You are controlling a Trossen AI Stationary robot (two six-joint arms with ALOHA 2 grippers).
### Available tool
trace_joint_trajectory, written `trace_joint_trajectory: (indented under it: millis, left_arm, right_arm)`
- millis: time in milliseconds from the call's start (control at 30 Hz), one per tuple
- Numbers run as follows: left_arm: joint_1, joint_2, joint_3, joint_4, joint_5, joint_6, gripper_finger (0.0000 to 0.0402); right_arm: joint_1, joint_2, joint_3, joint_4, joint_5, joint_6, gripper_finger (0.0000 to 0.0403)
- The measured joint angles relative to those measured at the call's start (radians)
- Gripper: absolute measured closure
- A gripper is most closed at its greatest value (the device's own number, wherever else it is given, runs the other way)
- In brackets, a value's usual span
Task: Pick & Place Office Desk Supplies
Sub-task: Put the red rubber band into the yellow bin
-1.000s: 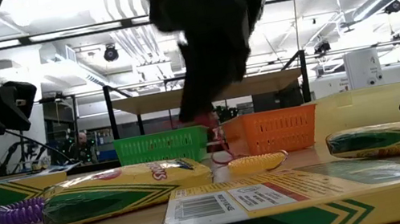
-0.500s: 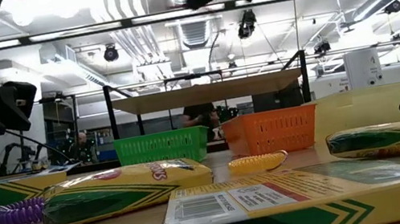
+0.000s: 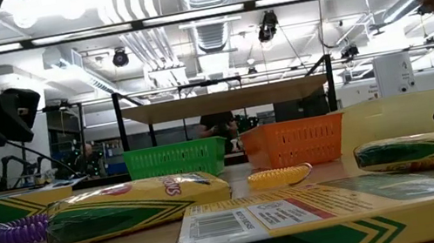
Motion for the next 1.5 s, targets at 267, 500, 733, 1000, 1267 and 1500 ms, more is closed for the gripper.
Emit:
trace_joint_trajectory:
  millis: [267,500,733,1000,1267,1500]
  left_arm:
    - [0.000,0.000,0.000,0.002,0.000,0.000,0.0238]
    - [0.000,0.000,0.000,0.001,0.000,0.001,0.0238]
    - [0.000,0.000,0.000,0.001,0.000,0.003,0.0238]
    - [0.000,0.000,0.000,0.001,0.000,0.003,0.0238]
    - [0.000,0.000,0.000,0.001,0.000,0.002,0.0238]
    - [0.000,0.000,0.000,0.001,0.000,0.001,0.0238]
  right_arm:
    - [0.001,-0.015,-0.014,-0.246,0.053,0.208,0.0394]
    - [-0.012,-0.019,-0.051,-0.390,0.043,0.341,0.0394]
    - [-0.073,-0.061,-0.175,-0.369,0.014,0.363,0.0394]
    - [-0.155,-0.166,-0.406,-0.168,0.012,0.328,0.0394]
    - [-0.207,-0.249,-0.626,0.090,-0.008,0.314,0.0394]
    - [-0.223,-0.249,-0.748,0.218,-0.057,0.409,0.0394]
